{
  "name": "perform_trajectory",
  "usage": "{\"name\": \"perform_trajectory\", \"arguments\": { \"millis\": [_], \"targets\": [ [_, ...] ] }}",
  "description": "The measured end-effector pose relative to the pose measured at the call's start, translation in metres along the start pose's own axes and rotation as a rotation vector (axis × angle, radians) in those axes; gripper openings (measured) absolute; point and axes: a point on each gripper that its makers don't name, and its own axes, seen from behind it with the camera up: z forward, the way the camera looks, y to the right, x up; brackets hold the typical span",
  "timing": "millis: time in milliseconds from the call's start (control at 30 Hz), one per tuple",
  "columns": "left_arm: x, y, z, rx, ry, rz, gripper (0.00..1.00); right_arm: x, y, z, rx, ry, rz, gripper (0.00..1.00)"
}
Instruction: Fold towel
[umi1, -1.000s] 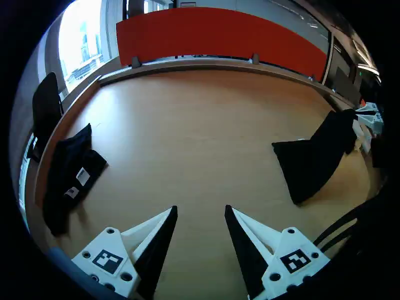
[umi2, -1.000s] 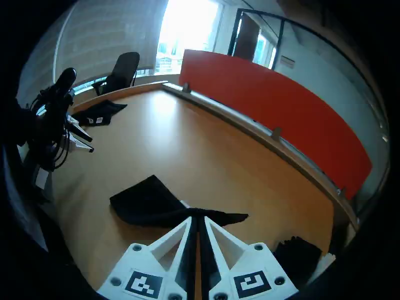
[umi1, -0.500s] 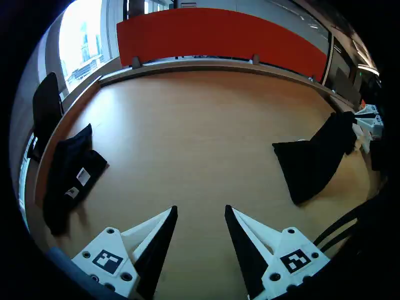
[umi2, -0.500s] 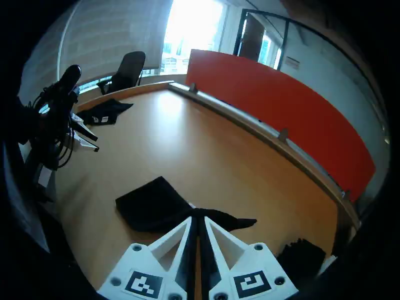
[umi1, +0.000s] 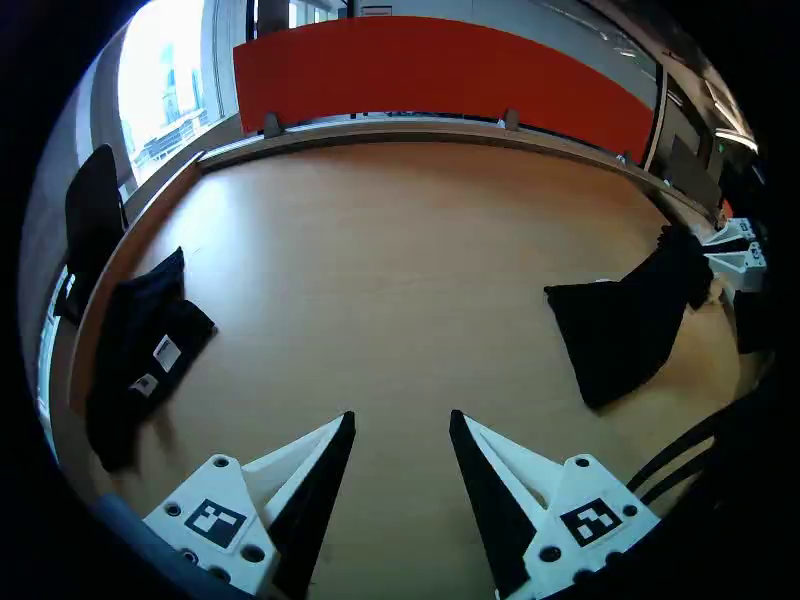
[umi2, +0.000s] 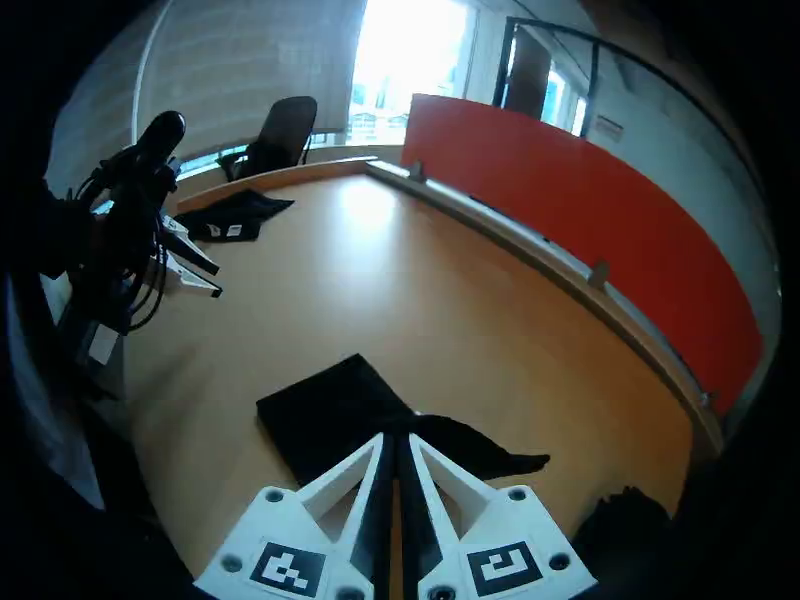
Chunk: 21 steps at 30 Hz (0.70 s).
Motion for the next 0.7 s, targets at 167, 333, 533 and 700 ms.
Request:
{"name": "perform_trajectory", "arguments": {
  "millis": [167, 333, 533, 700],
  "targets": [
    [0.0, 0.0, 0.0, -0.001, 0.0, 0.0, 0.69, 0.001, -0.01, 0.009, 0.022, 0.0, 0.005, 0.08],
    [0.0, 0.0, 0.0, 0.0, 0.001, -0.003, 0.69, 0.001, -0.018, 0.016, 0.04, 0.0, 0.005, 0.08],
    [-0.001, -0.003, -0.002, 0.005, 0.002, -0.008, 0.69, 0.0, -0.025, 0.024, 0.064, -0.008, -0.005, 0.08],
    [0.0, -0.007, -0.004, 0.011, 0.005, -0.016, 0.69, -0.001, -0.034, 0.031, 0.091, -0.018, -0.014, 0.08]
  ]
}}
